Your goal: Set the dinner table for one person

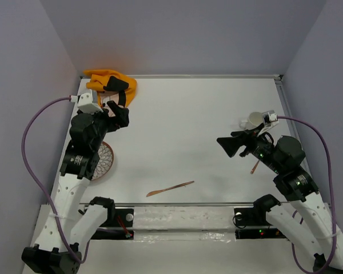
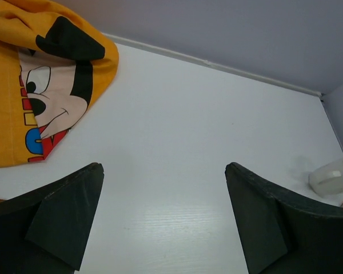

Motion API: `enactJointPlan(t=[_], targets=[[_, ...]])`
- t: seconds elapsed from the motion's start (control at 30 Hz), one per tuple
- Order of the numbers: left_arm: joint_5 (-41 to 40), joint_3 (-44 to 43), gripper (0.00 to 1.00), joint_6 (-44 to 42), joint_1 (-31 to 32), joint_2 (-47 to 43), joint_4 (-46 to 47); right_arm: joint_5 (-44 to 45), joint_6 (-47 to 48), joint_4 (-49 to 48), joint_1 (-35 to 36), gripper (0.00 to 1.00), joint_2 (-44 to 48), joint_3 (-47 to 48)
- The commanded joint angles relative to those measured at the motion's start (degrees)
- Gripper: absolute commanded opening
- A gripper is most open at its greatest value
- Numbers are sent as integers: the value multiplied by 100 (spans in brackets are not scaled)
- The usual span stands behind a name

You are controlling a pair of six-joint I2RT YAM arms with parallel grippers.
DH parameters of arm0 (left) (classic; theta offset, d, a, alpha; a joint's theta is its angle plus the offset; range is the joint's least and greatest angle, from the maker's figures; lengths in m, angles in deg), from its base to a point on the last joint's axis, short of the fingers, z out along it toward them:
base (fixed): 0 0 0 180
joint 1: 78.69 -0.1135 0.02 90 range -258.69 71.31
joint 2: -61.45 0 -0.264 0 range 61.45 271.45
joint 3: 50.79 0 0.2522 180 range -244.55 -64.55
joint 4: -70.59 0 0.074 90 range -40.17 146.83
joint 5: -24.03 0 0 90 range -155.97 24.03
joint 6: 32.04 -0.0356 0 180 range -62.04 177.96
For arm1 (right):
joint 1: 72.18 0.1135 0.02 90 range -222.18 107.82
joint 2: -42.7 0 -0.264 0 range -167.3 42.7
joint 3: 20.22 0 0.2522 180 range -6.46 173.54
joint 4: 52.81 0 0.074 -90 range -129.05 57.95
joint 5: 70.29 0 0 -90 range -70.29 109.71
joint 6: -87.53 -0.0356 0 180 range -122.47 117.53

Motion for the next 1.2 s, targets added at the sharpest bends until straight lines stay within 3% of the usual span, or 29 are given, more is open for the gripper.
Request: enactJointPlan(t=[0.0,0.27,0.37,0.43,0.97,1.17], targets=[[-286,-338,99,-228,-4,583,36,127,106,2,45,94,44,116],[-919,-1006,99,-351,-276,2515,97,215,97,28,45,87,79,81],[-875,-1146,83,-220,-540,3034,281,232,97,2,45,86,79,2],[-962,-1234,78,-202,-654,3282,404,241,97,2,45,86,88,-42],[-1666,-2376,60,-307,-927,6023,203,13,18,-323,45,87,-167,-227],[-1859,-2676,62,-342,-971,6674,-61,-22,0,-349,45,87,-141,-297]])
